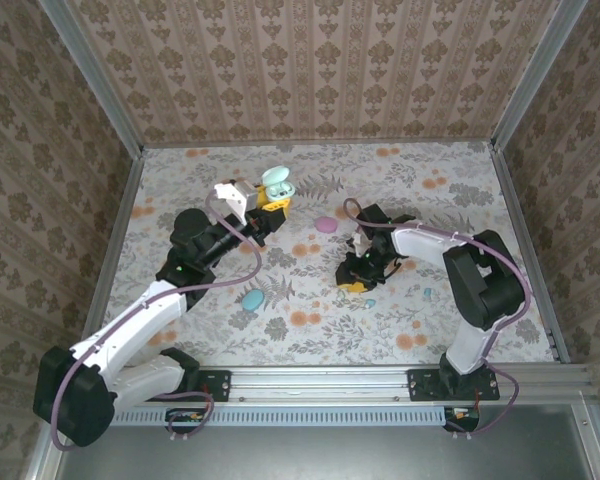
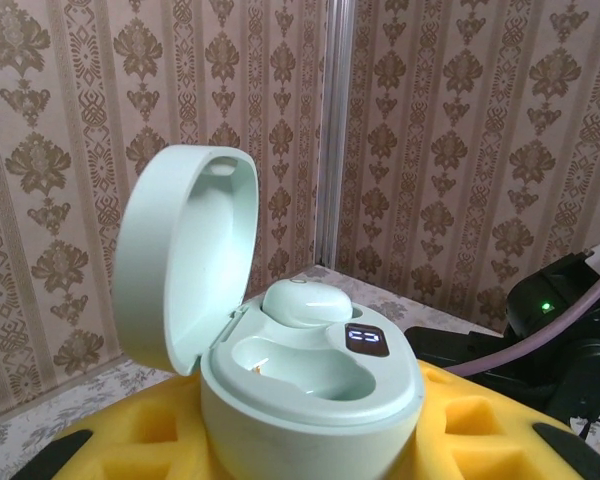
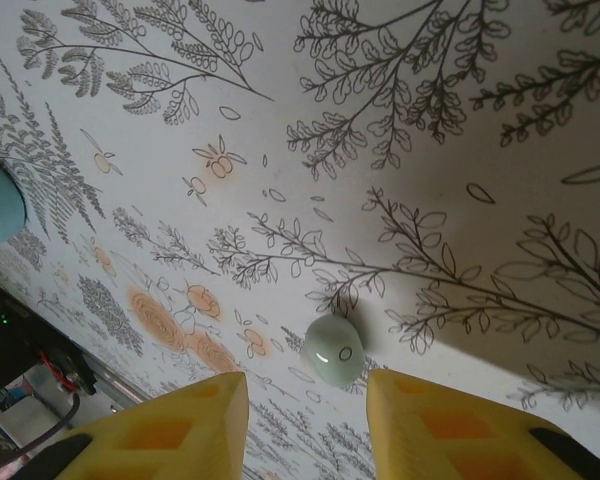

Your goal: Insert the wireless bluetooth earbuds into the charging case

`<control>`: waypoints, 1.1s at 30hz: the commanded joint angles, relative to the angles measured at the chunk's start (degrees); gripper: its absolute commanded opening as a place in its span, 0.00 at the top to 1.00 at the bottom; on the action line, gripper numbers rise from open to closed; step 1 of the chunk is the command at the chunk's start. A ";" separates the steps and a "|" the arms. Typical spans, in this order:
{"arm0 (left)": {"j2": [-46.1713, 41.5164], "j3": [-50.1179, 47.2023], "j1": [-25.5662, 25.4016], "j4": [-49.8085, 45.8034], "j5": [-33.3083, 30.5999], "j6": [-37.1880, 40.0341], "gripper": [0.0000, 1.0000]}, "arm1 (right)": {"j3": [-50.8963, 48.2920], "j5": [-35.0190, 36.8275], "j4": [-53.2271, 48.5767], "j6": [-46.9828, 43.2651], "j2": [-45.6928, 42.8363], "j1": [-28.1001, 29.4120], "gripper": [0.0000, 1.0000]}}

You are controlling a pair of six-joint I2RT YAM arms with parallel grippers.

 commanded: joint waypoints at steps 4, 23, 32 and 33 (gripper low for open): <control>0.35 0.91 0.21 0.11 0.99 0.90 0.67 | -1.52 -1.55 1.21 0.53 2.29 1.13 0.61; 1.93 2.13 0.21 0.16 1.60 0.59 0.67 | 0.80 -4.27 2.46 1.92 2.78 3.10 0.63; 2.38 2.48 0.20 0.37 1.87 0.36 0.67 | 2.65 -5.72 2.82 2.57 3.74 4.21 0.63; 2.37 2.42 0.21 0.27 1.87 0.37 0.67 | 2.84 -5.73 2.93 2.61 3.83 4.32 0.63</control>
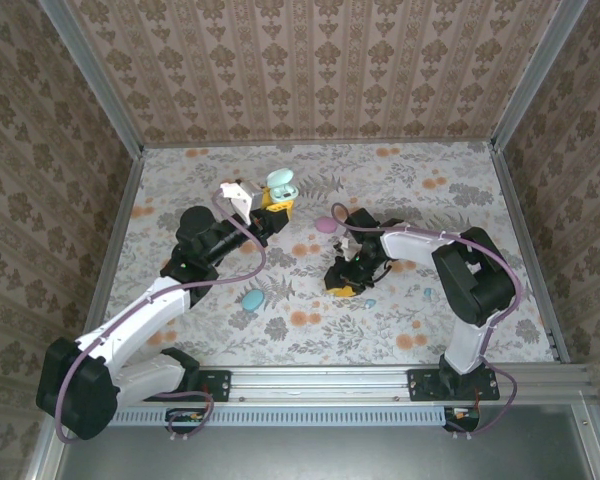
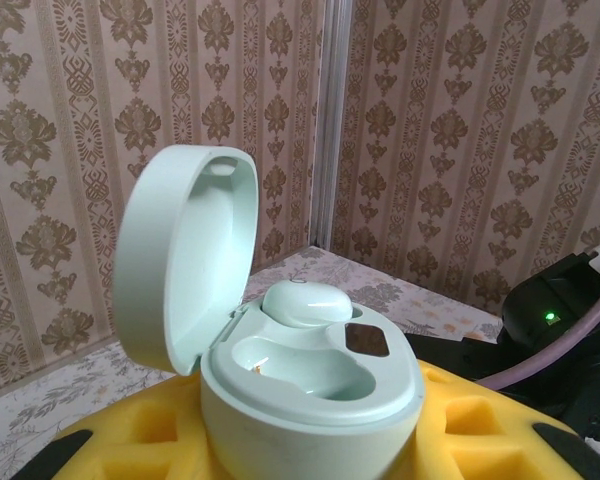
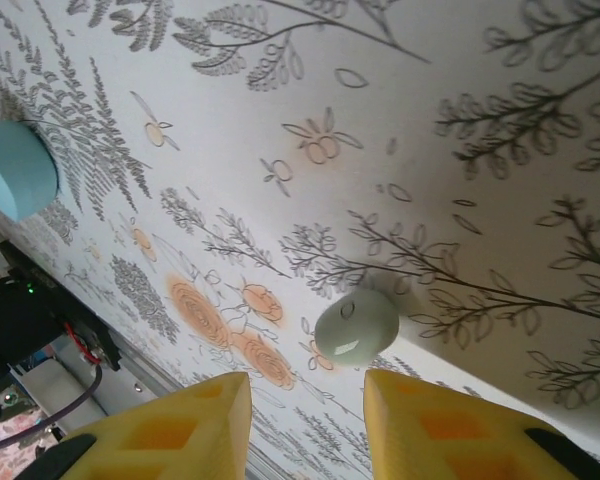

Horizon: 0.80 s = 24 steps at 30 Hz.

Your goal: Insert the wireless bluetooth earbuds into the charging case

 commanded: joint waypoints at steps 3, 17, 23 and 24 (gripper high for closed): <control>0.16 2.26 0.21 0.51 0.97 0.39 0.67 | 2.37 -0.53 -0.69 0.89 1.70 0.87 0.63; -0.54 1.56 0.30 0.07 -0.41 1.27 0.67 | 6.31 13.90 -6.98 9.95 1.42 4.56 0.62; -1.86 0.65 0.73 -0.43 -0.61 1.79 0.67 | 6.54 14.81 -5.12 13.90 2.38 5.68 0.61; -2.05 0.53 0.82 -0.53 -0.55 1.78 0.67 | 6.81 14.71 -5.12 14.09 2.69 5.92 0.61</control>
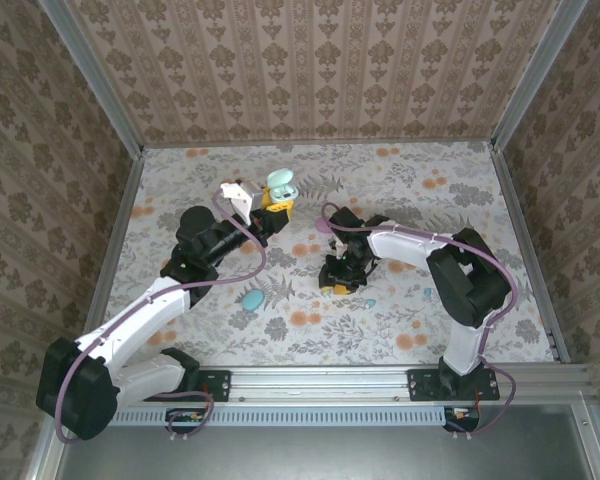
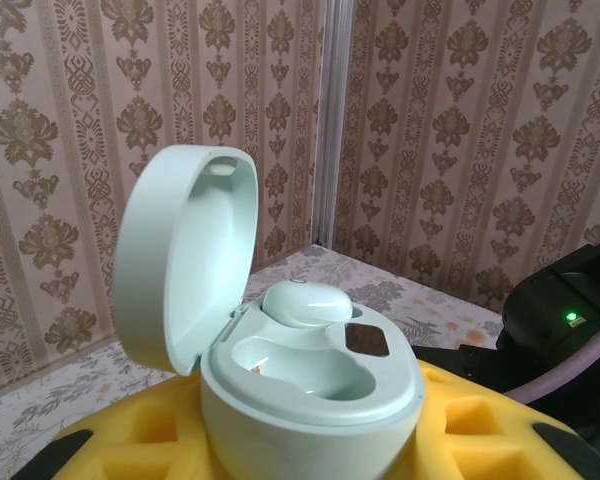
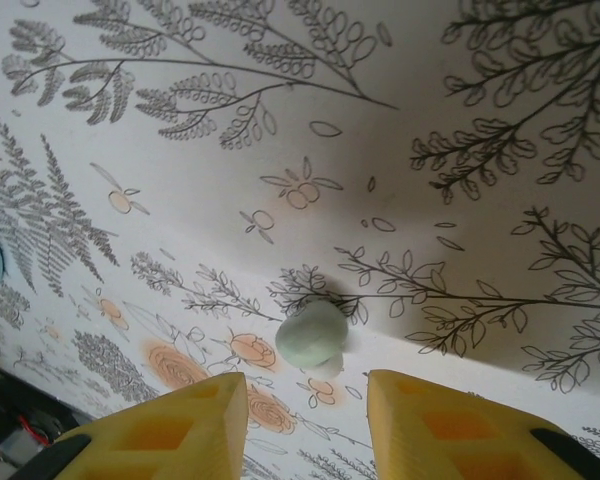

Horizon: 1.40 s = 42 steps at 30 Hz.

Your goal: Insert the wireless bluetooth earbuds into the charging case

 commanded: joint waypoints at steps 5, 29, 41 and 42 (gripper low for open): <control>-2.86 -0.29 1.18 -0.18 -0.41 1.33 0.67 | 2.32 2.70 -1.08 4.13 3.14 1.06 0.61; -3.67 -1.07 2.01 -0.10 -0.06 0.81 0.67 | 11.58 8.87 -10.88 -3.53 8.45 4.36 0.66; -3.53 -0.92 2.01 0.09 0.02 0.45 0.67 | 15.27 11.14 -14.68 -6.23 11.29 5.99 0.68; -3.41 -0.90 1.99 0.11 0.02 0.45 0.67 | 15.56 11.41 -14.91 -6.39 11.49 6.07 0.69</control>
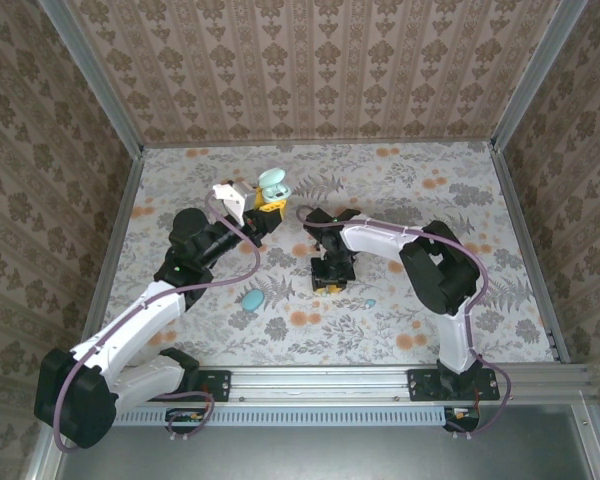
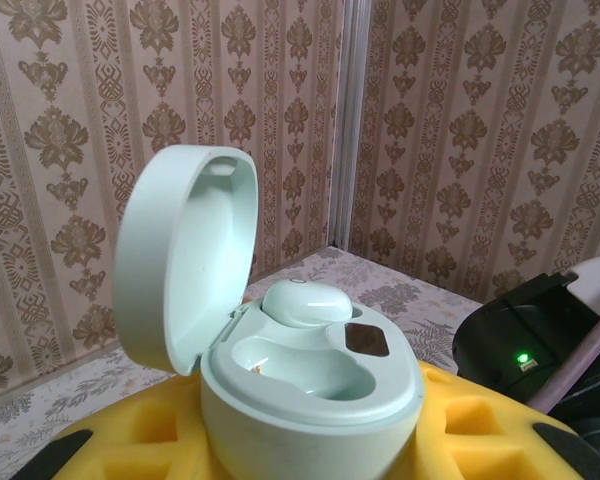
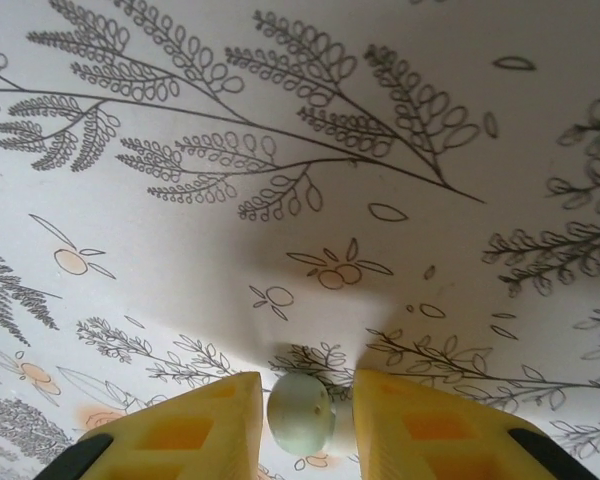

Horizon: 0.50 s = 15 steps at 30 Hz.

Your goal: Insert the wireless bluetooth earbuds into the charging case

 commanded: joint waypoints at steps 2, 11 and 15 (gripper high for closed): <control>-0.86 0.06 0.26 1.35 0.25 0.08 0.67 | 2.65 2.99 -4.48 -2.17 1.63 0.91 0.69; -0.77 0.06 0.26 1.29 0.31 -0.14 0.67 | 3.28 4.64 -5.95 -3.48 2.22 1.09 0.74; -0.69 0.16 0.26 1.32 0.17 -0.24 0.67 | 2.81 4.33 -5.16 -3.90 0.45 0.95 0.78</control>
